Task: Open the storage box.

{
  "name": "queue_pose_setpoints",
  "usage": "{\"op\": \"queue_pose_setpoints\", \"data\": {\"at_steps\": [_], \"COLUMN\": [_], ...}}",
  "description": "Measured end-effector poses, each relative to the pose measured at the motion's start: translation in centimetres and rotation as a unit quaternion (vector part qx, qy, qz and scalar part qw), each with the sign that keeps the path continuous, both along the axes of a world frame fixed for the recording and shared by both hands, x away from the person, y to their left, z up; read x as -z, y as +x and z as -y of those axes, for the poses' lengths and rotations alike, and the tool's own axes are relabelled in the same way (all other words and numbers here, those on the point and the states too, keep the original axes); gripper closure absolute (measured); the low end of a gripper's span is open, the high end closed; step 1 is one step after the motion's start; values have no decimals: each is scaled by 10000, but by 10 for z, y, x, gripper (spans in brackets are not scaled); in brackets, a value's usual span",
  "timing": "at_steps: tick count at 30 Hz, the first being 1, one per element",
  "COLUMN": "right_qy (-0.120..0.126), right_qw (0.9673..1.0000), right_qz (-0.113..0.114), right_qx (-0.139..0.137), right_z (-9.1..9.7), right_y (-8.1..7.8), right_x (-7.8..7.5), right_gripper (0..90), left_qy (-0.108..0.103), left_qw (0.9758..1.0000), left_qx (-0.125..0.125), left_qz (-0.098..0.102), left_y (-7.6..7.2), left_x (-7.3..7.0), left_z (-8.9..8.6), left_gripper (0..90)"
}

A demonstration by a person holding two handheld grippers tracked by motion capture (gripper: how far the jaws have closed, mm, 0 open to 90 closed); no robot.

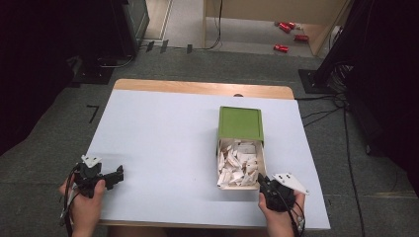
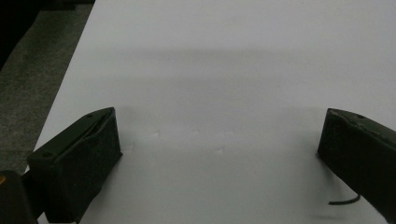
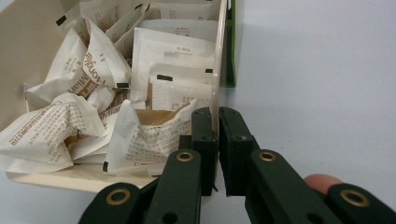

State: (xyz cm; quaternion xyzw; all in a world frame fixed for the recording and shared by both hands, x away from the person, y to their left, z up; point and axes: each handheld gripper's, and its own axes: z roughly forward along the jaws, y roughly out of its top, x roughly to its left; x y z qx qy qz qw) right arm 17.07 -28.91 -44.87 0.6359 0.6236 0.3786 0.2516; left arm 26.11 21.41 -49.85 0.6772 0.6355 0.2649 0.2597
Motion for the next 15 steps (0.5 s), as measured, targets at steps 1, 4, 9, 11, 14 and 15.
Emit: {"op": "queue_pose_setpoints", "data": {"at_steps": [1,4,9,11,14,15], "right_qy": [5,40,281,261,250,231], "right_qw": [10000,10000,9994,9995,9995,9995], "right_qz": [-3,38,157,157,202,214], "right_qx": [2,-34,-84,-120,-79,-42], "right_z": [0,2,6,7,8,8], "right_y": [0,0,0,0,1,1], "right_x": [0,-1,-11,-12,-16,-17], "right_gripper": [865,827,672,617,489,450], "left_qy": [-1,0,-3,-1,-2,-3], "left_qw": [10000,10000,10000,10000,10000,10000], "left_qx": [1,1,-2,-1,-1,0], "left_qz": [0,1,4,4,2,1], "left_y": [0,0,0,0,0,0], "left_x": [0,0,0,0,0,0], "left_z": [0,0,0,0,0,0], "left_gripper": [0,0,0,0,0,0]}}
